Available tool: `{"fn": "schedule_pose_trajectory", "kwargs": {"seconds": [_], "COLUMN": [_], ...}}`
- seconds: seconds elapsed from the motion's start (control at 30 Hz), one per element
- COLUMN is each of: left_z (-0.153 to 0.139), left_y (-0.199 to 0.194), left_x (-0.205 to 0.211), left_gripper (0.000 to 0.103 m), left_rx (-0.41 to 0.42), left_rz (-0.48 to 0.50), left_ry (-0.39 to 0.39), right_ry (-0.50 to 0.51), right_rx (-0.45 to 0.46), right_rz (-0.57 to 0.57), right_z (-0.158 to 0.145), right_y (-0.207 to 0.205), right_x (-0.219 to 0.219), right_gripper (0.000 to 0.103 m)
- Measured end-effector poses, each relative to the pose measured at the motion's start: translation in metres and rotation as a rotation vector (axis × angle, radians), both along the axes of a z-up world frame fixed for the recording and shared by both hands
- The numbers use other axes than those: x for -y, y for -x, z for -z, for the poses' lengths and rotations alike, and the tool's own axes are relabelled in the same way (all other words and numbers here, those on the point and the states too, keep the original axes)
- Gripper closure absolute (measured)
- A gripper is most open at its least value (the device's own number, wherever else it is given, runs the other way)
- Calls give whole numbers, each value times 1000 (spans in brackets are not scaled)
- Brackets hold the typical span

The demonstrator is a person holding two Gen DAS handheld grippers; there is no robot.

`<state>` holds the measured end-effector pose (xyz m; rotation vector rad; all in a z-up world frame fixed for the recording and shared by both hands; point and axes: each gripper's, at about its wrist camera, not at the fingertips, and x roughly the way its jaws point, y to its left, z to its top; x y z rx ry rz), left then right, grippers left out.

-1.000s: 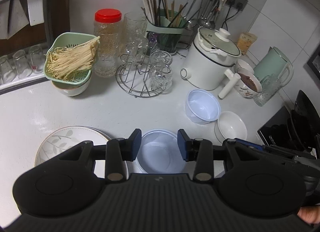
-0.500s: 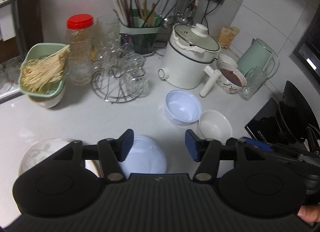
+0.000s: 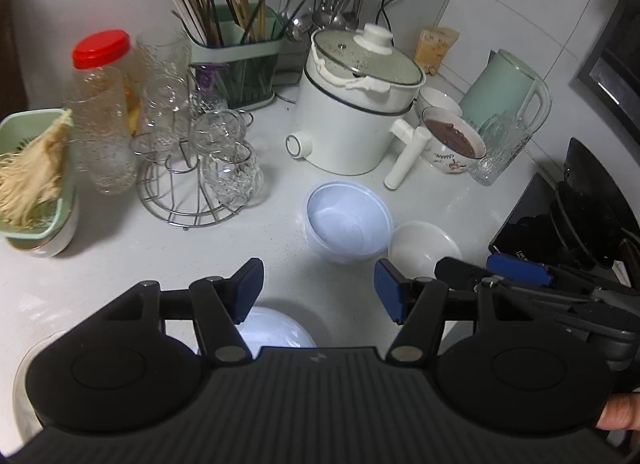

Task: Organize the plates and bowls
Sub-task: 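Move both grippers to the second light-blue bowl and close on its rim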

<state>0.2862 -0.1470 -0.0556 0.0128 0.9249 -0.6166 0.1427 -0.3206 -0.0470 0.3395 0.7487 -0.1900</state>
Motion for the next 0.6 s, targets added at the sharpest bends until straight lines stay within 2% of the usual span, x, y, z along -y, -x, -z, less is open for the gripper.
{"fn": "schedule_pose_trajectory", "kwargs": {"seconds": [0.17,0.27,0.37,0.5,0.6], "left_z": [20,29,35,46,54], "left_y": [-28,-41,-48,-63,-75], "left_x": [20,28,35,41,44], "left_gripper": [36,36,36,37,37], "left_rx": [-15,-60,-70,-110,-134], "left_rz": [28,35,41,23,7], "left_ry": [-30,-16,-12,-8,2], "right_ry": [-10,-25,-58,-68,-92], "right_rx": [10,-1,-26,-55,-68], "right_rz": [31,33,40,47,50], "right_z": [13,23,32,42,50], "right_y": [-19,-29,-36,-47,-55], "right_x": [17,27,36,46,54], "right_gripper": [32,33,36,42,43]}}
